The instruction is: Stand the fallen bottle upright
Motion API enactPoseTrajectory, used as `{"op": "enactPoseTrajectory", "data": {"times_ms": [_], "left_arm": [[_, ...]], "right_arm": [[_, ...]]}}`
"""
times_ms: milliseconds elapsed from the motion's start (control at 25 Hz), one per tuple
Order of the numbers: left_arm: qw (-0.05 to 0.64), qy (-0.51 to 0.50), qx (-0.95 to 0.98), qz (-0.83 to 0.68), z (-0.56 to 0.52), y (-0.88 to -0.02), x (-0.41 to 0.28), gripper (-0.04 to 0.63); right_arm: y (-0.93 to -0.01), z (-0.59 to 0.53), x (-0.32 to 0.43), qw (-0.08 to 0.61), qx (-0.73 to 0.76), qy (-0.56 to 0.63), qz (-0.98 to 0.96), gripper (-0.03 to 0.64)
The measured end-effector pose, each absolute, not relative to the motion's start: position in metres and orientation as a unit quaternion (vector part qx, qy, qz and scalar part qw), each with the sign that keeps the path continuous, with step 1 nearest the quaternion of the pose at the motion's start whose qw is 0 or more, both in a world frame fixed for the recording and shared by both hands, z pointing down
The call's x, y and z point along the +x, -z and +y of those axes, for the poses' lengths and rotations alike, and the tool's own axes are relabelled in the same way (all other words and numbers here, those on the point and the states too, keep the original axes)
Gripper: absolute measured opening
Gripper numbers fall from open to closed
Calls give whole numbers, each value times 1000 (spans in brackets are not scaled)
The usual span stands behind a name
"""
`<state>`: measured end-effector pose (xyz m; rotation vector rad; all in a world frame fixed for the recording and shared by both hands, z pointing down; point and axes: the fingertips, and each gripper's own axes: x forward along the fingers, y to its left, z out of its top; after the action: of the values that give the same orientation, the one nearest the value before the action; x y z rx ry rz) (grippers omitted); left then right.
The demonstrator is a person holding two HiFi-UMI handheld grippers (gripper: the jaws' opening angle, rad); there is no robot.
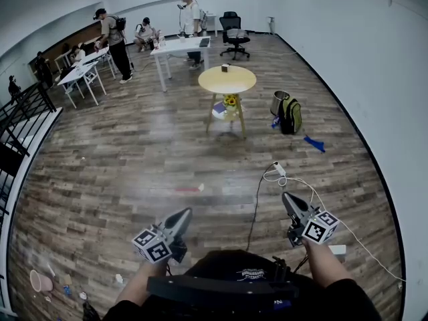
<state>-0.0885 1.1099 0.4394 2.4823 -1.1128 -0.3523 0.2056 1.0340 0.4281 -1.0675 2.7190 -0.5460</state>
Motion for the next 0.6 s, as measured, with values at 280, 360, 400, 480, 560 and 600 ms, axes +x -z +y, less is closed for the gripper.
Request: {"op": "enactPoseTrajectory", "data": {"times_ms": [280, 360, 400, 480, 560, 600], "left_arm": [[194, 121, 891, -393, 1106, -445, -78, 23], [194, 120, 891, -393, 1102, -445, -72, 23], [195, 120, 891, -393, 1100, -444, -67, 23], [197, 120, 890, -393, 1098, -439, -54, 23], [197, 119, 890, -393, 1097, -434, -35, 23], [196, 119, 891, -393, 1096, -433, -25, 23]], "right_arm": [[-432, 1031, 219, 90, -362, 185, 909, 25], [-432, 1028, 225, 91, -361, 186, 909, 25], [-432, 1027, 229, 92, -360, 187, 909, 25], [-431, 1026, 240, 91, -358, 186, 910, 25], [-429, 1026, 256, 90, -356, 185, 912, 25], [-429, 1026, 266, 90, -356, 184, 912, 25]]}}
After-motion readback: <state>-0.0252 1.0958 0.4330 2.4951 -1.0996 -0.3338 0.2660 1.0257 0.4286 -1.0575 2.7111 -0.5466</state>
